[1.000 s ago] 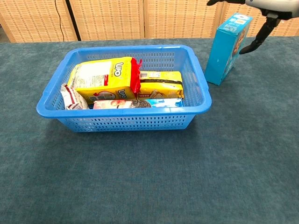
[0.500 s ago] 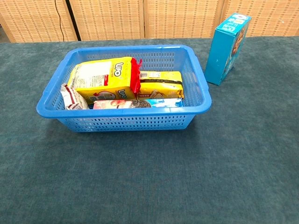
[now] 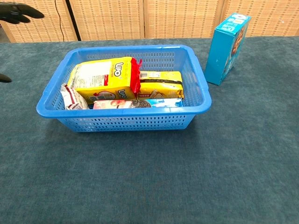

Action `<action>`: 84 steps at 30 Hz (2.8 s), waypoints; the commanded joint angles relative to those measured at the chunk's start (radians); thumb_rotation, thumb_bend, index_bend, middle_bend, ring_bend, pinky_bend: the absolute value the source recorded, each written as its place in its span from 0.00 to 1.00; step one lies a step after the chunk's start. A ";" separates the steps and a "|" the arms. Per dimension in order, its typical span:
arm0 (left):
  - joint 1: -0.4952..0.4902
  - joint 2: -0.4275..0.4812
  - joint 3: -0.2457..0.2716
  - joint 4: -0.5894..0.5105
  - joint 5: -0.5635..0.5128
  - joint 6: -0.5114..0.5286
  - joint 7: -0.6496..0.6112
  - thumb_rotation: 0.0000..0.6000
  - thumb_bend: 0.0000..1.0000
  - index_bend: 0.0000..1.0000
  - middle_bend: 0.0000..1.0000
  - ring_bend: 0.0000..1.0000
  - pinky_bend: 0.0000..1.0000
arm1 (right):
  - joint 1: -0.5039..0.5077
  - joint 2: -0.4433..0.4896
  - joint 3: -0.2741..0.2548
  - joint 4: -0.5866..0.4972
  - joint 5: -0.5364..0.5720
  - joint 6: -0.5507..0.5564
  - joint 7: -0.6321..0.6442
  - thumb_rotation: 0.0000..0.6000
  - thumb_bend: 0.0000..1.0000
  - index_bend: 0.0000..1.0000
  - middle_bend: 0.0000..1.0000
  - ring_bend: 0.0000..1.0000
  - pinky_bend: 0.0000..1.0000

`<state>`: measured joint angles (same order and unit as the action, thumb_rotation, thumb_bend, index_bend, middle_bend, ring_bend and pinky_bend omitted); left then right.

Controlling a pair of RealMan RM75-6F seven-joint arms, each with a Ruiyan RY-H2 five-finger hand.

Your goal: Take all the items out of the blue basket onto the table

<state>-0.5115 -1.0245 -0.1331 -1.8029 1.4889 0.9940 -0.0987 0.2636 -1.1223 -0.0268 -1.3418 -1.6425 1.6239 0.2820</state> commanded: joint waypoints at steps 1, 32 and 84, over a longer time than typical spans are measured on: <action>-0.091 -0.115 -0.059 0.029 -0.150 -0.073 0.147 1.00 0.00 0.00 0.00 0.00 0.00 | -0.061 -0.038 -0.006 0.024 0.030 0.048 0.072 1.00 0.00 0.00 0.00 0.00 0.00; -0.387 -0.441 -0.080 0.294 -0.617 -0.239 0.438 1.00 0.00 0.00 0.00 0.00 0.00 | -0.098 -0.040 0.071 0.063 0.037 0.040 0.142 1.00 0.00 0.00 0.00 0.00 0.00; -0.190 -0.308 -0.124 0.663 -0.301 -0.234 -0.393 1.00 0.02 0.00 0.00 0.00 0.00 | -0.086 -0.017 0.077 -0.006 -0.046 0.013 0.082 1.00 0.00 0.00 0.00 0.00 0.00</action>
<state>-0.7078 -1.3501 -0.2613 -1.1141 1.1316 0.7102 -0.4243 0.1737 -1.1514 0.0456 -1.3367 -1.6796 1.6281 0.3644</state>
